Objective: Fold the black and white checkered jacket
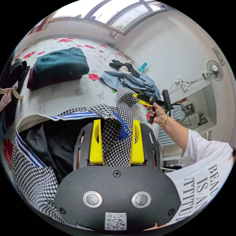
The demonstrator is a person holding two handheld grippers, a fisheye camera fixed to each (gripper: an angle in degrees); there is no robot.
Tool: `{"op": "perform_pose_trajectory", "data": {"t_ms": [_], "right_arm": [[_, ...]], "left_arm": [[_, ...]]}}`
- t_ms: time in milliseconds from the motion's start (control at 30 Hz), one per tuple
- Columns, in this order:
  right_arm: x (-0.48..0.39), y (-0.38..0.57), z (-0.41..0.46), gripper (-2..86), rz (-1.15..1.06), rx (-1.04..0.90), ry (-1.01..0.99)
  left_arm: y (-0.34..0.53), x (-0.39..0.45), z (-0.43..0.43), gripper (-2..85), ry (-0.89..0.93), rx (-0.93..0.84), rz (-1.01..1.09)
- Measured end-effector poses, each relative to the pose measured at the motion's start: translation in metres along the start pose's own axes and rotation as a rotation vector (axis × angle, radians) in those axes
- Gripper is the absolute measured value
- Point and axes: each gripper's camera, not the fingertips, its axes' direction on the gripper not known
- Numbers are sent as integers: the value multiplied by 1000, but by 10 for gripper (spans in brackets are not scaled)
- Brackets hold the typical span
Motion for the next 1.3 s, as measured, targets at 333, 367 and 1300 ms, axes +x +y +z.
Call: {"op": "perform_pose_trajectory", "data": {"t_ms": [333, 367, 1300], "right_arm": [[113, 16, -173, 63, -198, 325, 193], [143, 13, -160, 63, -104, 264, 242], [-301, 144, 80, 92, -1002, -448, -86]], "left_arm": [[-31, -97, -19, 3, 16, 36, -103], [-30, -112, -4, 5, 92, -2, -166], [239, -94, -161, 108, -638, 70, -561]]}}
